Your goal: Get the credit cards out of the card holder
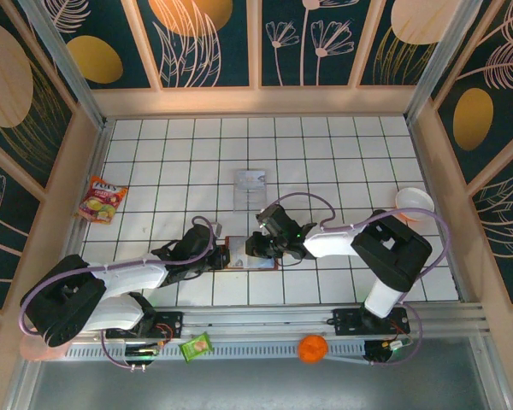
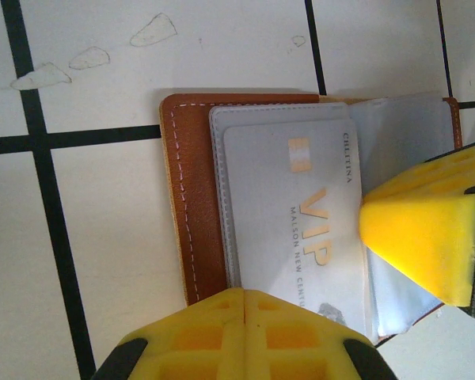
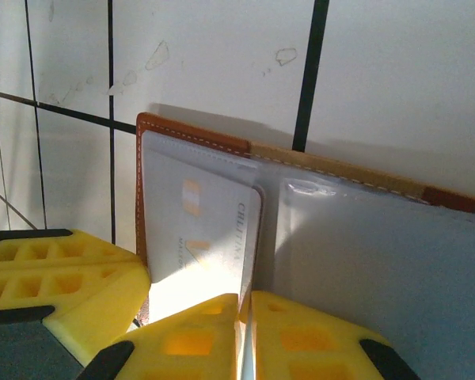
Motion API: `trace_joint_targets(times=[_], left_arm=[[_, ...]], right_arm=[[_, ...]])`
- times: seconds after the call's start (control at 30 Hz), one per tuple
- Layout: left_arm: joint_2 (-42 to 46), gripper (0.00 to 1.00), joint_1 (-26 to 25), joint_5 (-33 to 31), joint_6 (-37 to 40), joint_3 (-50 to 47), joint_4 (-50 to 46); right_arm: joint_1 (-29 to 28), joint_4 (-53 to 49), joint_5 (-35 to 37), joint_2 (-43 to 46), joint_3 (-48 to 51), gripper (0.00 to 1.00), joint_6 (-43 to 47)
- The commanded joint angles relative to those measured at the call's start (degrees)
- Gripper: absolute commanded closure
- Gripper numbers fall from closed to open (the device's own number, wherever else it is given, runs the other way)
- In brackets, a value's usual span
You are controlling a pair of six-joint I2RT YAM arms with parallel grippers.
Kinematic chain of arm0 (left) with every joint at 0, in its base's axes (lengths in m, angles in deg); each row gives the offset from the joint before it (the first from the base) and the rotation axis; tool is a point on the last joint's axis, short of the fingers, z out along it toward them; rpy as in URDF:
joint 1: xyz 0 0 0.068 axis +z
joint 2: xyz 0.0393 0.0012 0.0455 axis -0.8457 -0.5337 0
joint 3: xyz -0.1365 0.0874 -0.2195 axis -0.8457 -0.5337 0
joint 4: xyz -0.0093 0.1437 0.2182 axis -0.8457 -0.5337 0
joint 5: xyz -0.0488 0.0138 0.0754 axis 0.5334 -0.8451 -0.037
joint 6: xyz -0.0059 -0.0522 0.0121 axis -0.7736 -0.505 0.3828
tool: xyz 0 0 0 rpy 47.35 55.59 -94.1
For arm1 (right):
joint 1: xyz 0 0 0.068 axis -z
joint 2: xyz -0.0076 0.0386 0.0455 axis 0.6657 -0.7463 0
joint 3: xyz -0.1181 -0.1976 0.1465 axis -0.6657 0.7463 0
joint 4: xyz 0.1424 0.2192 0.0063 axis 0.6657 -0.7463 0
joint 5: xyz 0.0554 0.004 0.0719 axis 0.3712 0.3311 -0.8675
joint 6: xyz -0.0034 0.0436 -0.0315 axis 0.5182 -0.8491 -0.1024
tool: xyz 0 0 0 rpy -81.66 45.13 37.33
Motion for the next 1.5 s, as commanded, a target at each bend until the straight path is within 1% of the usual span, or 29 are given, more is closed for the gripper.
trace_joint_targets(times=[0.0, 0.1, 0.17, 0.3, 0.47, 0.67, 0.8, 0.83, 0.87, 0.93, 1.0, 1.03, 1.1, 1.17, 1.27, 1.33, 1.4, 1.47], left_arm=[[-0.9, 1.00, -0.2, 0.8, -0.4, -1.3, -0.2], [-1.1, 1.00, -0.1, 1.0, -0.3, -1.3, 0.1], [-1.0, 1.00, -0.2, 1.0, -0.5, -1.4, 0.1], [-0.3, 1.00, -0.2, 0.7, -1.0, -1.6, 0.0], [0.4, 1.00, -0.2, 0.9, -1.7, -2.1, 0.2], [0.3, 1.00, -0.2, 1.5, -2.3, -2.7, 1.2], [1.6, 1.00, -0.2, 1.2, -2.1, -2.1, 0.6], [2.7, 0.97, -0.1, 0.8, -2.0, -2.1, 0.4], [3.9, 0.91, -0.1, 0.3, -1.8, -1.9, 0.1], [6.1, 0.83, -0.2, -1.0, -1.2, -1.5, -0.6], [7.5, 0.75, -0.2, -2.3, 0.0, -0.8, -1.4], [7.8, 0.72, -0.2, -3.2, 0.6, -0.4, -1.9], [7.5, 0.71, -0.2, -5.0, 1.5, 0.7, -2.9], [7.1, 0.69, -0.2, -6.0, 1.7, 1.3, -3.0], [7.3, 0.63, -0.2, -7.2, 1.6, 1.7, -3.5], [8.1, 0.60, -0.2, -8.1, 1.3, 1.4, -3.7], [9.1, 0.59, -0.2, -8.7, 1.2, 1.1, -4.3], [9.9, 0.58, -0.1, -9.1, 1.1, 1.0, -5.0]], right_arm=[[0.4, 2.5, -1.4, -1.3, 1.1, 0.87, -0.7], [0.4, 3.1, -1.9, -1.5, 1.2, 0.93, -0.9], [0.5, 3.3, -1.7, -1.4, 1.4, 1.00, -1.1], [0.5, 3.2, -0.2, 0.3, 2.5, 1.00, -1.8], [0.7, 0.6, 2.7, 3.5, 4.0, 1.00, -2.4], [0.7, -2.0, 4.3, 5.8, 5.4, 1.00, -2.8], [0.1, -2.9, 4.7, 6.3, 4.0, 1.00, -0.1], [-0.3, -3.4, 5.1, 6.5, 3.2, 0.97, 1.1], [-1.0, -3.9, 5.8, 6.6, 2.4, 0.92, 2.2], [-1.8, -3.9, 6.0, 6.5, 1.3, 0.83, 3.9], [-2.1, -2.6, 4.6, 5.9, 0.7, 0.78, 4.8], [-2.1, -1.7, 3.9, 5.4, 0.5, 0.77, 5.1], [-2.0, -1.0, 3.8, 4.4, -0.5, 0.76, 5.3], [-1.9, 0.1, 3.3, 3.2, -1.2, 0.77, 5.5], [-1.8, -0.8, 4.9, 1.8, -2.4, 0.76, 4.9], [-1.2, 1.2, 3.6, 1.6, -1.9, 0.76, 4.5], [-1.0, 2.2, 3.1, 1.3, -1.7, 0.75, 4.0], [-1.0, 1.0, 4.0, 0.9, -1.9, 0.75, 3.7]])
